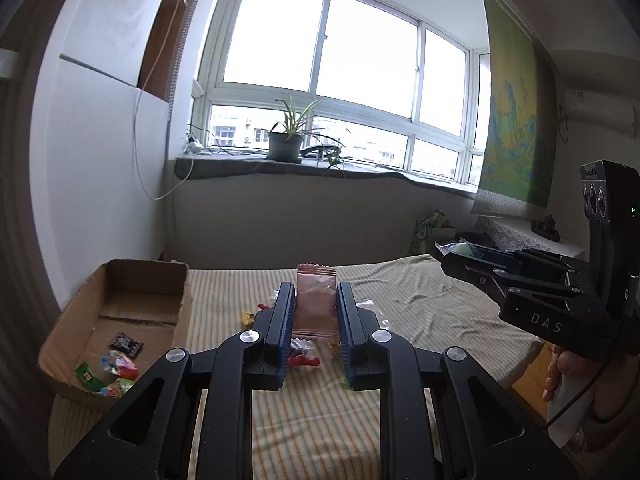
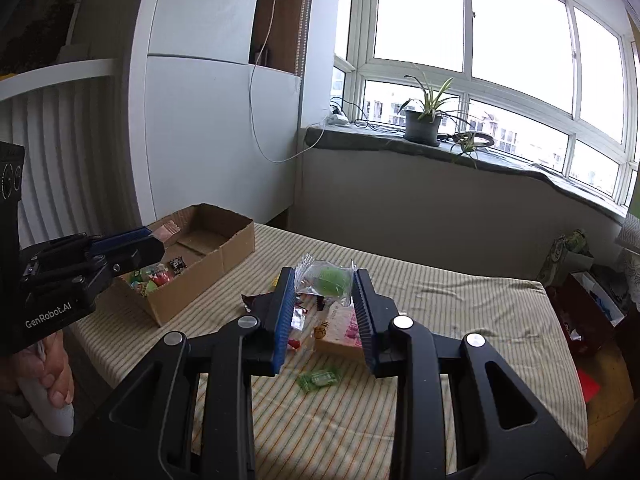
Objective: Organize snacks
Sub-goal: 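Carry both items over the cardboard box and open both tools inside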
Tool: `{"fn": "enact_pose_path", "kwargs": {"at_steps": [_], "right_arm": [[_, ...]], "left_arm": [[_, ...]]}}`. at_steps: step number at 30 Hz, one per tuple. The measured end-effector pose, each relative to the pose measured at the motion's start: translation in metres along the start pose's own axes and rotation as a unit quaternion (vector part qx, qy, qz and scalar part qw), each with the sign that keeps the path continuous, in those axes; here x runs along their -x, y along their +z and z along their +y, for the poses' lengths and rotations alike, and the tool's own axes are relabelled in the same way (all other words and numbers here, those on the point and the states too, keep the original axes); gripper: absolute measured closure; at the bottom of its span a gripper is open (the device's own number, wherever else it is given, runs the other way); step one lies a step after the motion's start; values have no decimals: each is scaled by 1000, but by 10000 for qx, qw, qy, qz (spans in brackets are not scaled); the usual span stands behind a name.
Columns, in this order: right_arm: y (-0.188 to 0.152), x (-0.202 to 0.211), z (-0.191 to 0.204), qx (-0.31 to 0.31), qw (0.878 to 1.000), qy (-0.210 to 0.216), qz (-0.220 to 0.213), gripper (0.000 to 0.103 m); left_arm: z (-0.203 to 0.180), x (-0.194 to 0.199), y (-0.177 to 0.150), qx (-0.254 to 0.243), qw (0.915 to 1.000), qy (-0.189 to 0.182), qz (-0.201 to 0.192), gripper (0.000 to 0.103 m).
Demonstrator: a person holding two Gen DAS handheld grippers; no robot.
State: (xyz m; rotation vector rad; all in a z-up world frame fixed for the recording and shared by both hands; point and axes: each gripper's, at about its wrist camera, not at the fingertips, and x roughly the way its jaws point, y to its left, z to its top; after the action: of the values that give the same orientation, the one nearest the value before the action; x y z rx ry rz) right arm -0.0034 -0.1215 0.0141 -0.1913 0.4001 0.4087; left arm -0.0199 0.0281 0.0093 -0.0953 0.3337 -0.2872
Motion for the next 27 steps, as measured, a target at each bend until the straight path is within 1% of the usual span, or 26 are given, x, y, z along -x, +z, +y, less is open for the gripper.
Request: {"fn": "enact_pose_path", "kwargs": {"at_steps": [4,8,13,16,18,20,27], "right_arm": [[7,-35,38,224,9988,390,183,73],[15,-74,84,471,9942,911,318,73],[26,-116,144,752,9837,1588,388,73],[31,-134,166,819,9782,1869,387,73],[32,-145,172,808,9763,1967,410,73],[33,-154,173,791,9752,2016,447,73],[26,-189,169,749,9737,2052,650,73]], "left_arm": [[38,2,-7,249,9992,296,34,84],[81,9,-13,484,9962,721,56,84],[134,22,-26,849,9875,1317,147,84],[161,28,-33,1156,9803,1588,211,84],[173,30,-35,1276,9771,1686,239,84],[178,29,-36,1286,9761,1733,271,84],[183,1,-34,1193,9788,1608,432,84]]}}
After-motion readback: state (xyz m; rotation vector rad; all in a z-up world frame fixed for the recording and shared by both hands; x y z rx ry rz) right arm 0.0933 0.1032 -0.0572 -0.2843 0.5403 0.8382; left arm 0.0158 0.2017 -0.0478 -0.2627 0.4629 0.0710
